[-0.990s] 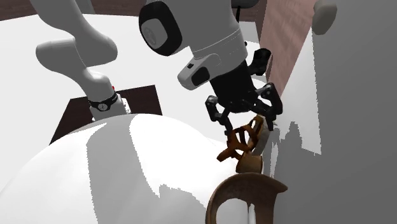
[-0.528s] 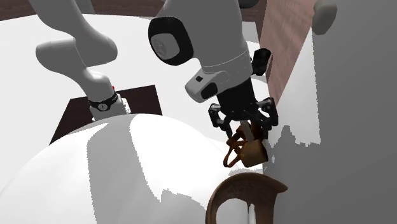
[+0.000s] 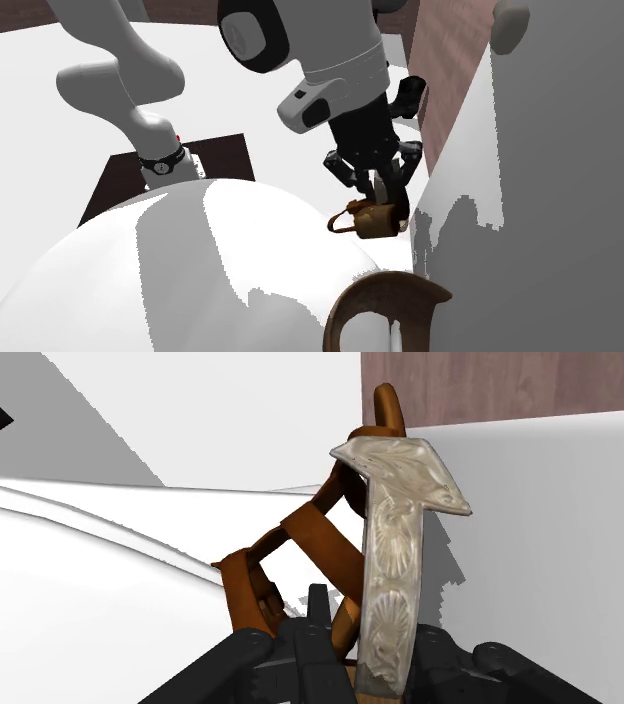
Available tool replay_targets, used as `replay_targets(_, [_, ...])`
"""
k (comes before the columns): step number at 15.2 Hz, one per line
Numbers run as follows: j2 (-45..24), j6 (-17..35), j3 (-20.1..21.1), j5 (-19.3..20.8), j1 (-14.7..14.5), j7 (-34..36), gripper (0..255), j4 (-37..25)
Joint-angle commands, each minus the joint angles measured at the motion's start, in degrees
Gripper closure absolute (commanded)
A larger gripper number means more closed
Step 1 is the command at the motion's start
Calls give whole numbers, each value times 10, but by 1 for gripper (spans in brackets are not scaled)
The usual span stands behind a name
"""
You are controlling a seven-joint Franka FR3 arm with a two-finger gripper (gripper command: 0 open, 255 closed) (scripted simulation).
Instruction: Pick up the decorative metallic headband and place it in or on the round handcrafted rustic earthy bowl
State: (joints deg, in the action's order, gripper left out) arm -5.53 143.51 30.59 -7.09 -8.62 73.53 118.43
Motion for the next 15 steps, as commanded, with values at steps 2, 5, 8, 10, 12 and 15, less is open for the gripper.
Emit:
replay_targets(2, [13, -23, 0, -7, 2, -3, 255, -11])
replay_targets(5, [23, -45, 0, -11, 4, -4, 255, -25])
replay_targets(8, [31, -68, 0, -15, 5, -4, 255, -39])
replay_targets(10, [36, -83, -1, -16, 6, -3, 255, -50])
replay_targets(12, [41, -98, -1, -18, 6, -3, 255, -61])
replay_targets(15, [47, -120, -2, -19, 7, -2, 255, -78])
